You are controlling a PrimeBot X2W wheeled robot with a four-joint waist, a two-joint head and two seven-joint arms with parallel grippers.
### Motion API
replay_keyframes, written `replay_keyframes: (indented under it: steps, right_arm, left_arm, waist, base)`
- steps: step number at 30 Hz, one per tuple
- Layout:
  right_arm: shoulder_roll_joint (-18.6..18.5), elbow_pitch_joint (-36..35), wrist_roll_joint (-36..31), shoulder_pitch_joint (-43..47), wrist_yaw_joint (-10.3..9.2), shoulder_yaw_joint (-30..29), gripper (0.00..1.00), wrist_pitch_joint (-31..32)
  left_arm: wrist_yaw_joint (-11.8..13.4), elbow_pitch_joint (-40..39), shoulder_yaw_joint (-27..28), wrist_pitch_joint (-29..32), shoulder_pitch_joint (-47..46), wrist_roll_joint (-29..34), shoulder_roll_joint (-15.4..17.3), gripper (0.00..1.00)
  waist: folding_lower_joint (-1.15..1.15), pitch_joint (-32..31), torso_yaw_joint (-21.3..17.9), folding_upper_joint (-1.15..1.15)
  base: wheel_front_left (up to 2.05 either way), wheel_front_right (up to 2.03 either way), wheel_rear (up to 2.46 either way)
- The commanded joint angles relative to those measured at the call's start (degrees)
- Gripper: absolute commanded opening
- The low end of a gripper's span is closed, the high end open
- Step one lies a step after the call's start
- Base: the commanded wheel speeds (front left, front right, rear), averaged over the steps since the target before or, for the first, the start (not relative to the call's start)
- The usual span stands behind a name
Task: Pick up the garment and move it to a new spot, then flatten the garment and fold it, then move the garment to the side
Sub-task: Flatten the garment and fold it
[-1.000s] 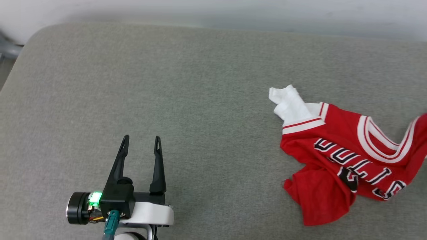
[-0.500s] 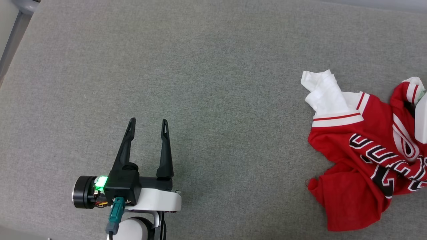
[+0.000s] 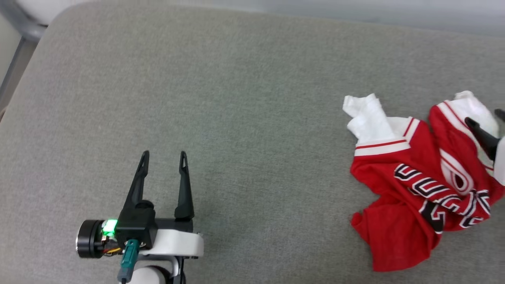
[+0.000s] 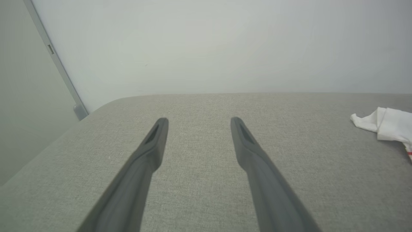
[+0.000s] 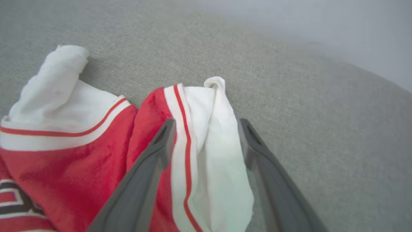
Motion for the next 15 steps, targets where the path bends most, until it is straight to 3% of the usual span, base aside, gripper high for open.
replay_keyframes:
  steps: [1, 5, 8, 15]
  right_arm:
    - [-0.42, -1.18, -0.25, 1.64, -0.05, -0.83, 1.00, -2.48]
    - [0.08, -5.35, -2.96, 6.19, -0.06, -5.66, 1.00, -10.88]
    - [2.69, -8.53, -7.02, 10.11, -0.05, -10.70, 1.00, -16.60]
    - [15.20, -18.00, -19.63, 21.38, -0.06, -24.59, 1.00, -25.55]
  left_arm:
    - [-0.12, -0.07, 0.41, -0.16, 0.86, 0.43, 0.46, 1.00]
    - [-0.49, -0.42, 1.45, -0.17, 2.53, 0.63, 1.08, 1.00]
    - [-0.51, -0.63, 1.97, -0.16, 3.60, 0.80, 1.32, 1.00]
    - [-1.75, -0.55, 2.85, -0.16, 4.67, 0.78, 2.61, 1.00]
  waist:
    - [0.00, -2.19, -1.88, 0.00]
    - [0.00, -4.88, -4.11, 0.00]
    - [0.00, -6.54, -5.72, 0.00]
    - [0.00, -9.31, -8.58, 0.00]
  base:
    - [0.00, 0.00, 0.00]
    - [0.00, 0.00, 0.00]
    - [0.00, 0.00, 0.00]
    - [0.00, 0.00, 0.00]
